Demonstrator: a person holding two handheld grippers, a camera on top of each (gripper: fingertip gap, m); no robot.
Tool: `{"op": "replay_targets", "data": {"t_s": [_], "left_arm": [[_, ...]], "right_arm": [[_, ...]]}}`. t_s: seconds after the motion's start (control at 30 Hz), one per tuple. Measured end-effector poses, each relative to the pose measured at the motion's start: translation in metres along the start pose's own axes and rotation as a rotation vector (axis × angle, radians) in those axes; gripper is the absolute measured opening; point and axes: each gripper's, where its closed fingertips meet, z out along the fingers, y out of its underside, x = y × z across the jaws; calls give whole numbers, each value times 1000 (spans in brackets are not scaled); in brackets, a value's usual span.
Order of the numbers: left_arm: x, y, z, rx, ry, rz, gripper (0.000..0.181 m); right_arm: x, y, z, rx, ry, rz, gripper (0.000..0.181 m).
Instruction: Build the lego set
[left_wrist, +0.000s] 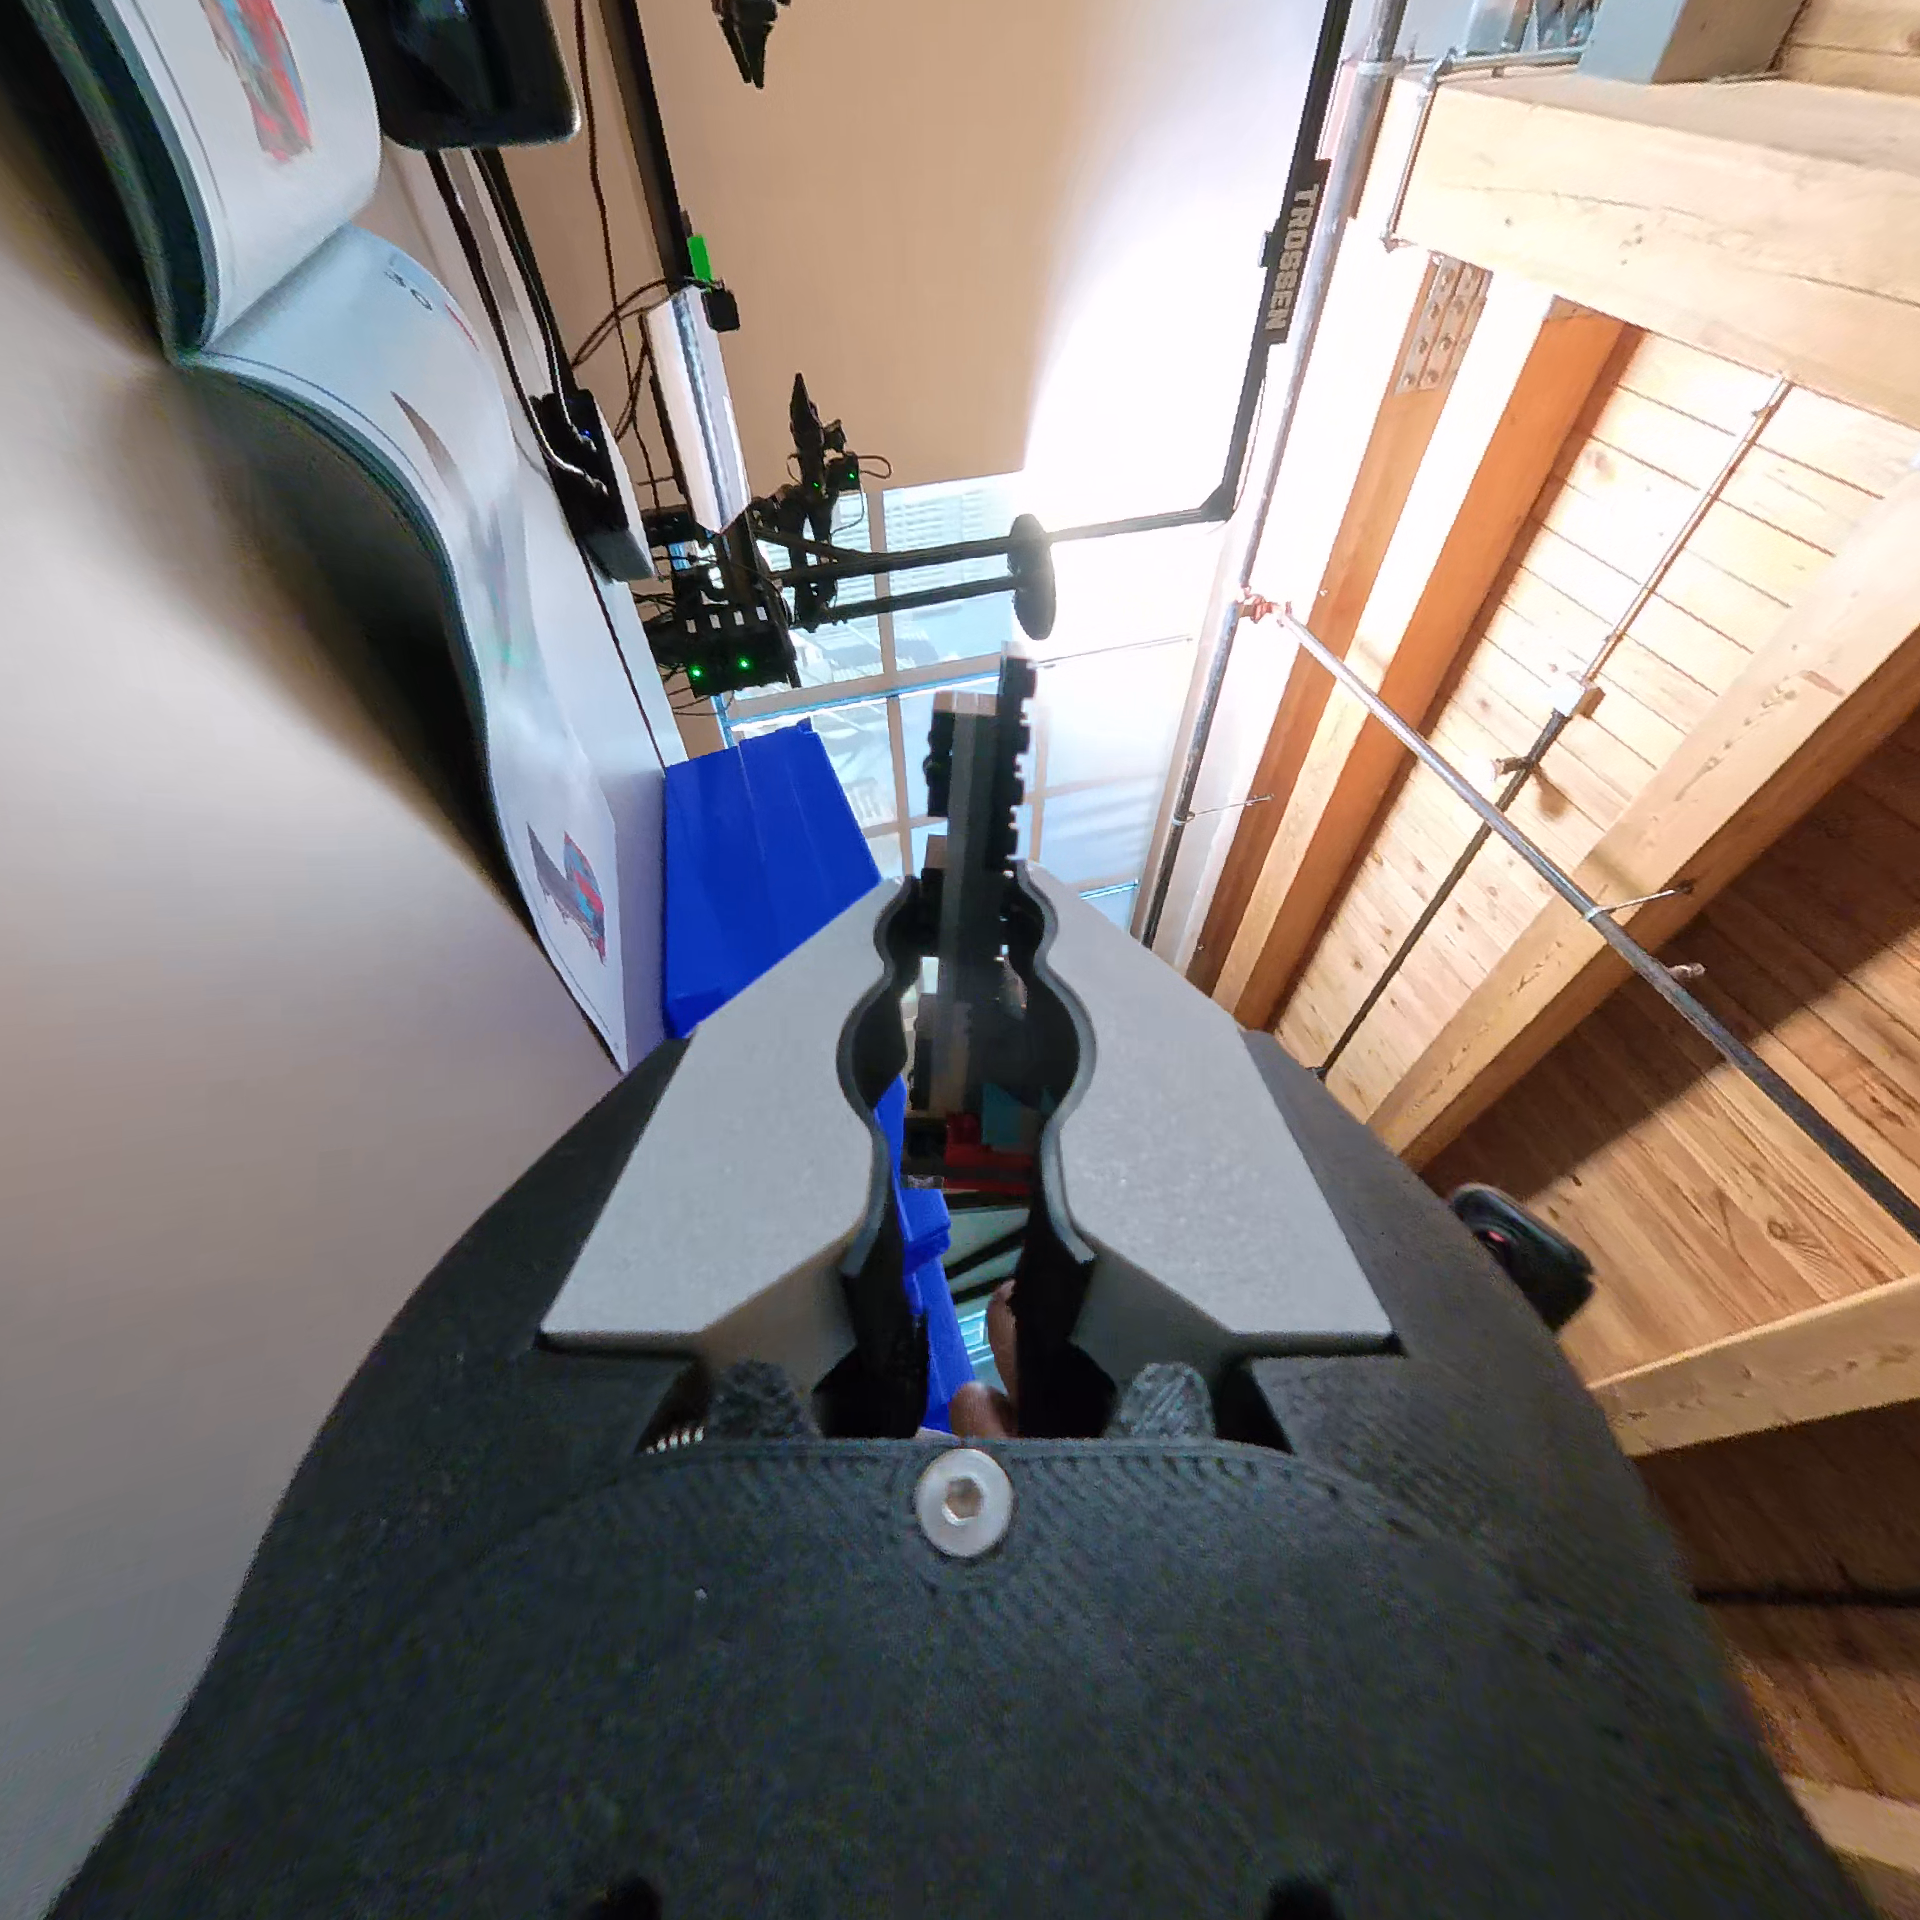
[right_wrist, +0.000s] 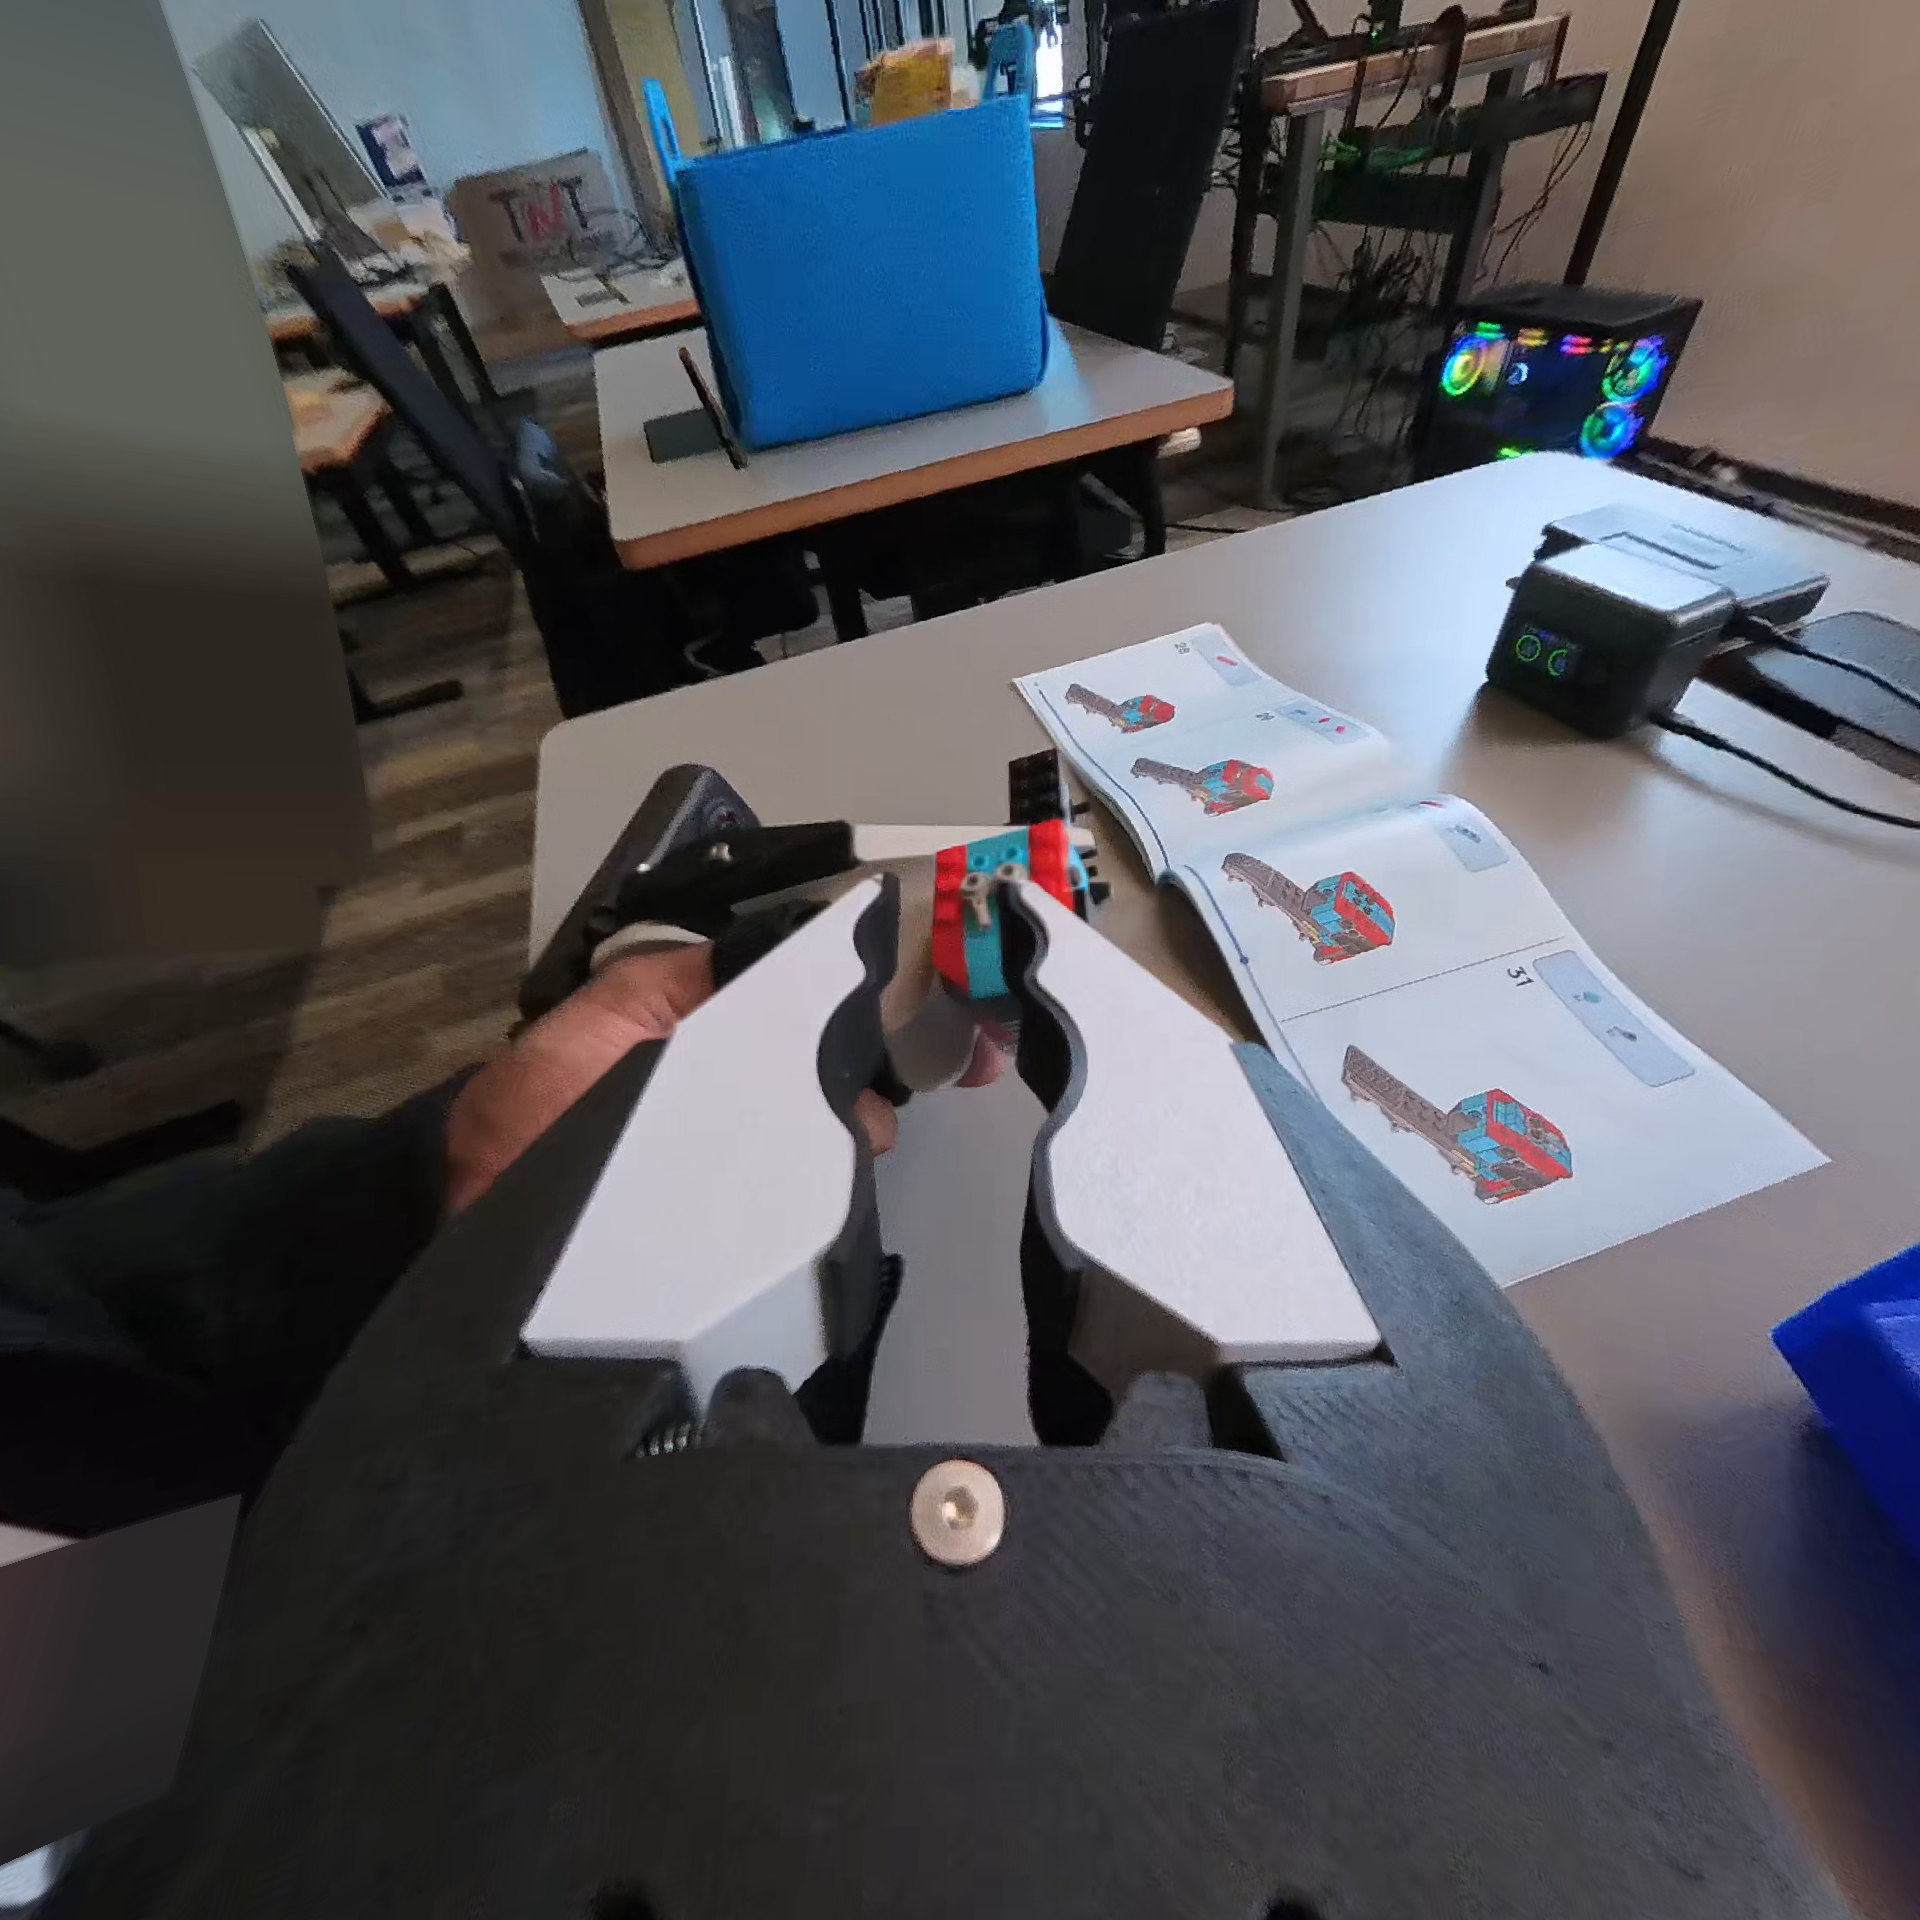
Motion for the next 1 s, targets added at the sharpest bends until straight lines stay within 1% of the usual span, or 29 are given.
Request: {"op": "replay_targets", "data": {"t_s": [0.1, 0.23, 0.67, 0.9, 1.0], "left_arm": [[0, 1, 0, 6, -5, 1, 15], [3, 1, -1, 13, 0, 11, 15], [2, 4, 1, 2, -7, 28, 15], [-2, 6, 1, 6, -33, 33, 15], [-3, 7, 1, 8, -34, 27, 15]], "right_arm": [[-2, 10, 5, -33, 41, -35, 16], [-4, 16, 8, -32, 60, -20, 15], [-1, 17, 11, -10, 117, -49, 15], [-6, 24, 15, -31, 102, -64, 14], [-5, 22, 15, -27, 116, -81, 14]]}}
